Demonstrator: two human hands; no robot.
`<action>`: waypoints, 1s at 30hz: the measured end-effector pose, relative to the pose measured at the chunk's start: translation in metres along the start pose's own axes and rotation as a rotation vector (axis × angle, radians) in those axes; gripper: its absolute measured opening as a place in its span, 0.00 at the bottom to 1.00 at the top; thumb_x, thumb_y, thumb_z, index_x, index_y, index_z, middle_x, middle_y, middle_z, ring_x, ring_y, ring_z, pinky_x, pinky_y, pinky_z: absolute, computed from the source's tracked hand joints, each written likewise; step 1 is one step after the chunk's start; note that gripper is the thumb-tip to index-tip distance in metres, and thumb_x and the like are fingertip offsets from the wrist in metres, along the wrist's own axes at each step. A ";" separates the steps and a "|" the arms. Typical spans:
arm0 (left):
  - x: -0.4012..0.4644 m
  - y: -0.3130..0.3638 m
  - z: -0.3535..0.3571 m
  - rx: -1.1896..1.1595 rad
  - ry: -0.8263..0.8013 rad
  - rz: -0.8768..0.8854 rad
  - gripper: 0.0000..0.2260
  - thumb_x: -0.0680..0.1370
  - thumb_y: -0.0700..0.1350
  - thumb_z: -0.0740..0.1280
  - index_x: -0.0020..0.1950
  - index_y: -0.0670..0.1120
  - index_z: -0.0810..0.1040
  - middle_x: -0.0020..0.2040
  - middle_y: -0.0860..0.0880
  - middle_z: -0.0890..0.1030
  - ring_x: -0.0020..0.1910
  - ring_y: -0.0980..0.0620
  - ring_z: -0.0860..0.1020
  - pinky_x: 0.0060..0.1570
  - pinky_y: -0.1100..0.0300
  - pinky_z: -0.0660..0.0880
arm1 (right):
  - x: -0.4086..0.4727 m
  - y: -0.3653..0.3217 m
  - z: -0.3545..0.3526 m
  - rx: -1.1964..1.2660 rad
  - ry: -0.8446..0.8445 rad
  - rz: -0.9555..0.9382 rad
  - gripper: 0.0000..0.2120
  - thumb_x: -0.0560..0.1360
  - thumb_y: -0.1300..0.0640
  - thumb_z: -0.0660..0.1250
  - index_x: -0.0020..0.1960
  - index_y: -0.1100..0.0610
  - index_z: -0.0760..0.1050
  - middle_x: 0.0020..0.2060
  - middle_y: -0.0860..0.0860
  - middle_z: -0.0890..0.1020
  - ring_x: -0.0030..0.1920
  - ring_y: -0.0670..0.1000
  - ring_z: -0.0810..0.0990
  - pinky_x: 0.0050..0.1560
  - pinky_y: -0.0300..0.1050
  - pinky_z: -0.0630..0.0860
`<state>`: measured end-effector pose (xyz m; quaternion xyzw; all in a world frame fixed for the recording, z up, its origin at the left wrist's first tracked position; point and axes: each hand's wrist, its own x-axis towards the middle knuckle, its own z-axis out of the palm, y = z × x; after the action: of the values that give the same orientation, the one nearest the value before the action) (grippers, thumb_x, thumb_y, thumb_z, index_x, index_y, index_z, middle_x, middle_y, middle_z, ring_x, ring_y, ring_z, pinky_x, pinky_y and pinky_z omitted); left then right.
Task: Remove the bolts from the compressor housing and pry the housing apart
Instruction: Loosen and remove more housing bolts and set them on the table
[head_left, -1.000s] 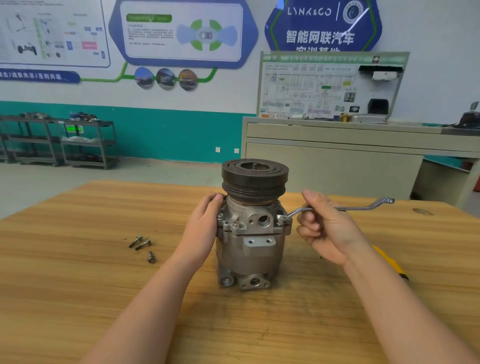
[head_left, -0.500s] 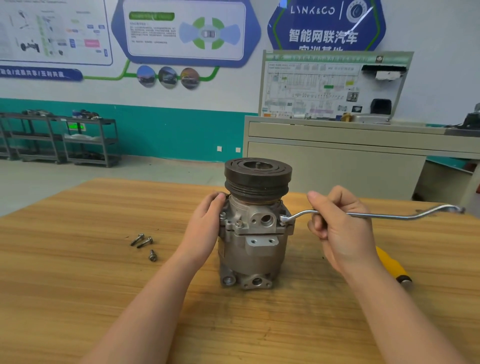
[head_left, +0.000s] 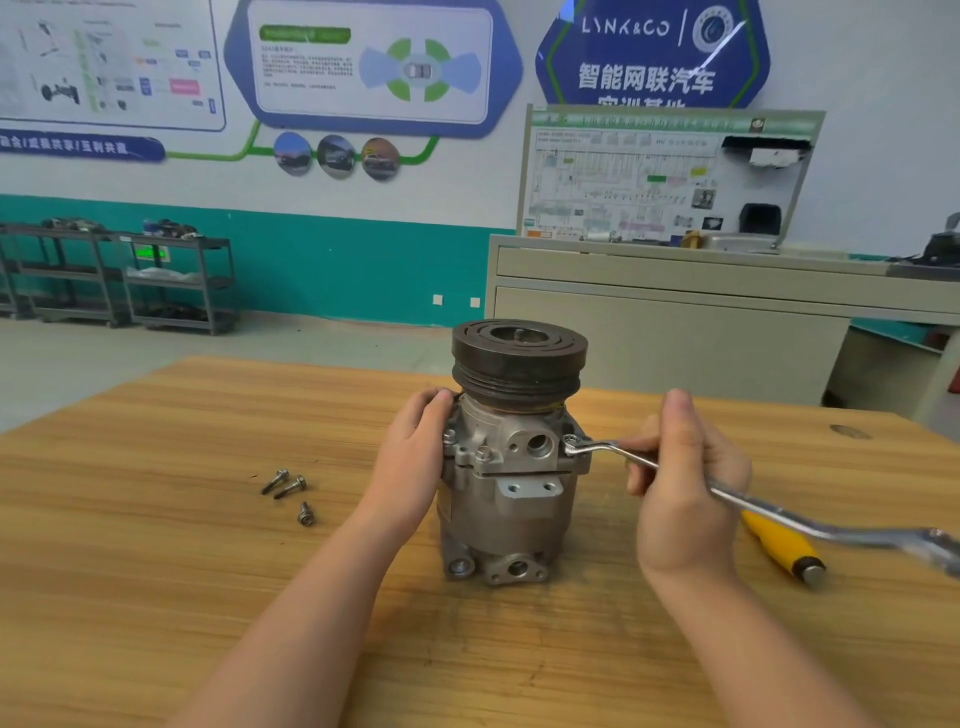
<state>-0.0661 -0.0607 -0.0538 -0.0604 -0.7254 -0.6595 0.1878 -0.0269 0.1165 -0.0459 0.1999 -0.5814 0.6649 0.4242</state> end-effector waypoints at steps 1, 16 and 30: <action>0.000 0.000 0.000 -0.002 -0.003 -0.001 0.09 0.85 0.51 0.55 0.55 0.56 0.75 0.52 0.57 0.80 0.53 0.63 0.75 0.47 0.65 0.70 | 0.005 0.002 -0.002 0.067 0.015 0.085 0.23 0.75 0.45 0.60 0.26 0.54 0.73 0.20 0.49 0.68 0.23 0.45 0.67 0.26 0.36 0.64; 0.000 -0.001 0.000 -0.028 0.009 -0.002 0.11 0.84 0.50 0.56 0.56 0.53 0.78 0.52 0.56 0.81 0.51 0.64 0.77 0.46 0.65 0.70 | 0.050 0.019 -0.017 0.489 0.019 0.734 0.14 0.59 0.50 0.77 0.31 0.55 0.73 0.22 0.48 0.71 0.20 0.43 0.68 0.18 0.33 0.63; -0.001 0.001 0.000 -0.018 -0.006 -0.003 0.09 0.84 0.51 0.56 0.50 0.58 0.76 0.49 0.60 0.80 0.44 0.73 0.76 0.41 0.71 0.68 | 0.031 0.007 -0.017 -0.052 -0.063 0.196 0.18 0.71 0.53 0.68 0.24 0.50 0.67 0.19 0.49 0.70 0.20 0.47 0.67 0.23 0.35 0.64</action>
<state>-0.0653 -0.0604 -0.0533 -0.0630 -0.7199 -0.6662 0.1843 -0.0458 0.1426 -0.0302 0.1521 -0.6282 0.6813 0.3437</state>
